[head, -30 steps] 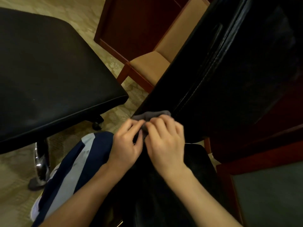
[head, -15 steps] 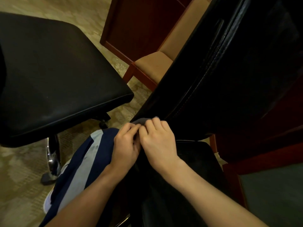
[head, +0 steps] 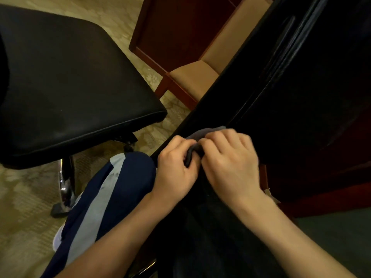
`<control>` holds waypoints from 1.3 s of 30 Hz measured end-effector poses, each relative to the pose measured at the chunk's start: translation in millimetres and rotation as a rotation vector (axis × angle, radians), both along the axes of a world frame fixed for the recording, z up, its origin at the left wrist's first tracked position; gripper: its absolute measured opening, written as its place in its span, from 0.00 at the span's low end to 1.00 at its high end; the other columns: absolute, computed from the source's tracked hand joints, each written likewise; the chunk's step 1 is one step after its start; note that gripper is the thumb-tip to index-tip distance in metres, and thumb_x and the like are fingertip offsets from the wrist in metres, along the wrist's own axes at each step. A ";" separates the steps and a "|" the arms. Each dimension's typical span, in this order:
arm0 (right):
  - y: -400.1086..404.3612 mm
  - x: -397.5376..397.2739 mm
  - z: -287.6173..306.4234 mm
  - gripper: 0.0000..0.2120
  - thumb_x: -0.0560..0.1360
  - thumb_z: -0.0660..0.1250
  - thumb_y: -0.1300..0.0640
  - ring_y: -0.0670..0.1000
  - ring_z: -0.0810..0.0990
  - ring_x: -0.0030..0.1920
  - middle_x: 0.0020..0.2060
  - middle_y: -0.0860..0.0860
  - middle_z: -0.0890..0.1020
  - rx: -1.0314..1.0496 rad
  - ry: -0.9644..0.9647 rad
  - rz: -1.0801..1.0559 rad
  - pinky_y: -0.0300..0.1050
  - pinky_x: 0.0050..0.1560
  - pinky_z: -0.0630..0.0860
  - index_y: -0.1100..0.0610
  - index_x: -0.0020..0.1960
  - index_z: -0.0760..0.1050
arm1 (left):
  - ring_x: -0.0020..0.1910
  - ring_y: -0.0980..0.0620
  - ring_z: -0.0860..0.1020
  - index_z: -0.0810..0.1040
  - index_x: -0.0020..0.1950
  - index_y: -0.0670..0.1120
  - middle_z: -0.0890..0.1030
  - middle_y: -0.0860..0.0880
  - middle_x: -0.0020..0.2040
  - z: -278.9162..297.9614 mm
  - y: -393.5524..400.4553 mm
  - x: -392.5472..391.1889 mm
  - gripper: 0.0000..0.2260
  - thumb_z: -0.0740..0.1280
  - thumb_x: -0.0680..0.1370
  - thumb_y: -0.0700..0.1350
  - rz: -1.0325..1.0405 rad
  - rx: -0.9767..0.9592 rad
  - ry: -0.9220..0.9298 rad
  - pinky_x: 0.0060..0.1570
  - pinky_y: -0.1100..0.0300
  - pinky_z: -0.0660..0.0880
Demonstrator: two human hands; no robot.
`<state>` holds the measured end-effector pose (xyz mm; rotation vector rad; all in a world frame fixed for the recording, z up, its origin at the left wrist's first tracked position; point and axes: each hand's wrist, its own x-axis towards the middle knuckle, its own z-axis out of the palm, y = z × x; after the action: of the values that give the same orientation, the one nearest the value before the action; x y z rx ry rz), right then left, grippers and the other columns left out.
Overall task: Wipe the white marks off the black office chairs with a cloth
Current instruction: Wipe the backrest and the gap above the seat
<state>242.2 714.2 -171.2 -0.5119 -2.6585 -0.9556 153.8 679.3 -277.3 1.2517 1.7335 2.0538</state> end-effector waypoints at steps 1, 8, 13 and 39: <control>2.1 1.7 11.5 0.06 0.78 0.66 0.61 0.58 0.80 0.45 0.45 0.55 0.83 0.015 0.026 0.018 0.49 0.46 0.66 0.60 0.46 0.81 | 0.43 0.57 0.77 0.82 0.56 0.40 0.77 0.49 0.46 11.7 -0.4 1.9 0.09 0.68 0.77 0.39 0.006 0.017 0.002 0.43 0.63 0.76; 26.2 -2.9 86.4 0.07 0.73 0.67 0.65 0.60 0.78 0.49 0.48 0.56 0.82 -0.046 0.205 0.036 0.52 0.45 0.70 0.62 0.51 0.81 | 0.42 0.57 0.77 0.82 0.57 0.41 0.79 0.49 0.47 95.1 15.3 -1.9 0.09 0.67 0.79 0.40 0.050 0.127 -0.045 0.42 0.68 0.74; 25.7 -1.2 68.2 0.08 0.73 0.66 0.65 0.60 0.77 0.51 0.50 0.58 0.82 -0.105 0.344 0.070 0.53 0.47 0.72 0.64 0.51 0.81 | 0.45 0.58 0.77 0.81 0.58 0.42 0.78 0.49 0.49 90.6 16.2 6.0 0.09 0.66 0.79 0.40 0.075 0.164 -0.061 0.45 0.69 0.74; 59.6 -34.4 139.9 0.08 0.70 0.65 0.67 0.57 0.75 0.48 0.47 0.55 0.79 -0.157 0.402 0.158 0.41 0.48 0.69 0.63 0.48 0.78 | 0.44 0.58 0.77 0.84 0.56 0.44 0.80 0.51 0.46 160.5 45.3 -27.3 0.08 0.68 0.79 0.41 0.119 0.245 -0.090 0.43 0.72 0.71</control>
<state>207.9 773.8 -31.3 -0.4626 -2.3742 -0.5348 126.6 724.6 -116.9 1.1205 1.5913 2.4117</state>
